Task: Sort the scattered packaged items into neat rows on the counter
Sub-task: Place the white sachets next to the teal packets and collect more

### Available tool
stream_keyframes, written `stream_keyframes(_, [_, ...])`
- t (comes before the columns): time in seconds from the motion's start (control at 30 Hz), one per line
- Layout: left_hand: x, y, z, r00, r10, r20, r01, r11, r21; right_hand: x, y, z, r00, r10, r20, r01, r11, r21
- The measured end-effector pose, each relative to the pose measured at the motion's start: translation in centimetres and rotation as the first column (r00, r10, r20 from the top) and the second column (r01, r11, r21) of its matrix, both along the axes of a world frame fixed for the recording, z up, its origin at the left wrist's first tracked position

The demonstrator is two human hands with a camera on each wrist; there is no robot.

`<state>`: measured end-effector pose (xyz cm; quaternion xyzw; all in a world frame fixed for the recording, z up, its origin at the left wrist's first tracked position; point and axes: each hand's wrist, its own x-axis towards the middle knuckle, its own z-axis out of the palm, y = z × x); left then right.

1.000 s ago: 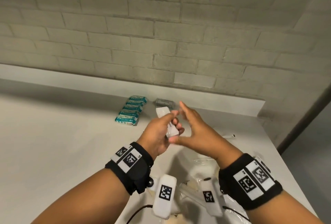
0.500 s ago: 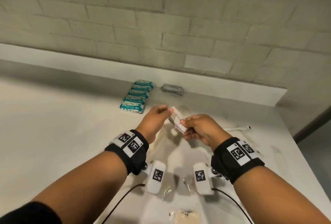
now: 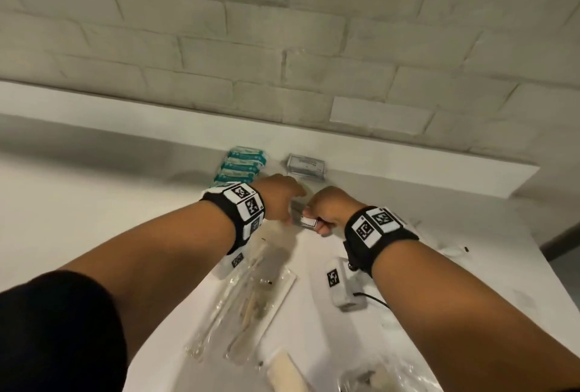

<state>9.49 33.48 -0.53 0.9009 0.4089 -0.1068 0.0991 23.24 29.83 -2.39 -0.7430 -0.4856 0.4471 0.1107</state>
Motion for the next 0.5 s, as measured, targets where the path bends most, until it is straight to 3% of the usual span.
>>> stream_keyframes(0.13, [1.0,2.7,-0.7,0.998,-0.027,0.059,0.028,1.0,-0.014,0.4,3.5,-0.2,0.994,0.063,0.094,-0.065,0.998,0.023])
stream_keyframes(0.23, [1.7,3.5,-1.3,0.996,-0.015,0.084,0.014,1.0,0.01,1.5,4.6,-0.3,0.96,0.133,0.245,-0.156,0.985,0.077])
stream_keyframes(0.3, [2.4,4.4,-1.8,0.996,-0.01,0.093,0.009,1.0,0.017,2.3,5.4,-0.5,0.962,0.145,0.232,-0.173,0.98,0.103])
stream_keyframes(0.43, [2.8,5.3,-2.3,0.992,-0.002,0.13,0.005,1.0,-0.023,3.2,5.3,-0.5,0.839,0.362,0.407,-0.432,0.897,0.094])
stream_keyframes(0.5, [2.8,5.5,-2.5,0.99,0.008,0.141,-0.001,0.999,-0.049,3.4,5.0,-1.0,0.812,0.367,0.454,-0.47,0.872,0.137])
